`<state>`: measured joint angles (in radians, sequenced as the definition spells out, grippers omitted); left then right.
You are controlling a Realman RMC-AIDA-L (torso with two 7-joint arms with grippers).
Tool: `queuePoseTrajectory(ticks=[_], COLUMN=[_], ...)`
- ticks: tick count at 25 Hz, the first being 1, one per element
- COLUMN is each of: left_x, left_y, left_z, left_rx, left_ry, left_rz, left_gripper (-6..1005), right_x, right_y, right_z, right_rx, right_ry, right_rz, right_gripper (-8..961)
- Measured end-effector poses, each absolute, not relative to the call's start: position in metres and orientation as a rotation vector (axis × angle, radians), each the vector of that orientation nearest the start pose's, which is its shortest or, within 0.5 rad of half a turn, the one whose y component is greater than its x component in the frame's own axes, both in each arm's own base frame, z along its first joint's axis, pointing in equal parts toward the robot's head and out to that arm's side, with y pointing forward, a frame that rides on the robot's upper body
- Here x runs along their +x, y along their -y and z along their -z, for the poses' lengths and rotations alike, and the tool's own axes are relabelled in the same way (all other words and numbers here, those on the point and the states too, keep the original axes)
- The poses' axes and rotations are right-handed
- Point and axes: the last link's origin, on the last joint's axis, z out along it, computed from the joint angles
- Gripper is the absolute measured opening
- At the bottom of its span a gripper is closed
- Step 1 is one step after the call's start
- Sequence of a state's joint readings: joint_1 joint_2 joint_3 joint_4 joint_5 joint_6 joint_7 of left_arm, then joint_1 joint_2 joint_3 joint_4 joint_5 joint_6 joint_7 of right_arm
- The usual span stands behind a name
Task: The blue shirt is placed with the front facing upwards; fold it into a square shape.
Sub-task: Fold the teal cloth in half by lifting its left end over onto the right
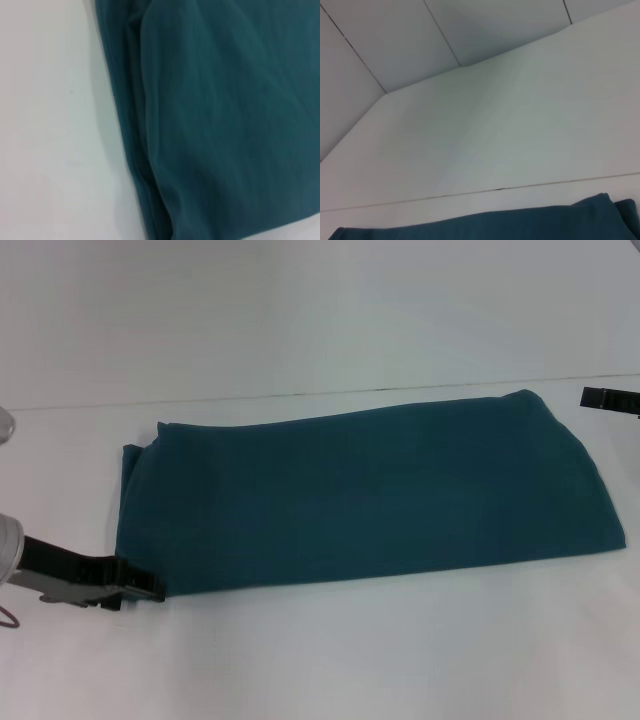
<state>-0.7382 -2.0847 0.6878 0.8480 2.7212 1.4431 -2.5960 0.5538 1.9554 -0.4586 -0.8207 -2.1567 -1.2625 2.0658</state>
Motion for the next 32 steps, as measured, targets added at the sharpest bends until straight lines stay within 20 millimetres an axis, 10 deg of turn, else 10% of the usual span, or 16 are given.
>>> queuePoseTrajectory(ticks=[32], left_x=[-0.259], left_y=[-0.393], left_z=[-0.002], left_rx=[-2.160], left_ry=[1.672], left_rz=[-0.134], left_gripper=[676], right_x=[0.317], right_y=[-0.387], right_z=[-0.125], right_rx=[-2.001], right_ry=[-1.279], right_rz=[-0.618], right_gripper=[724])
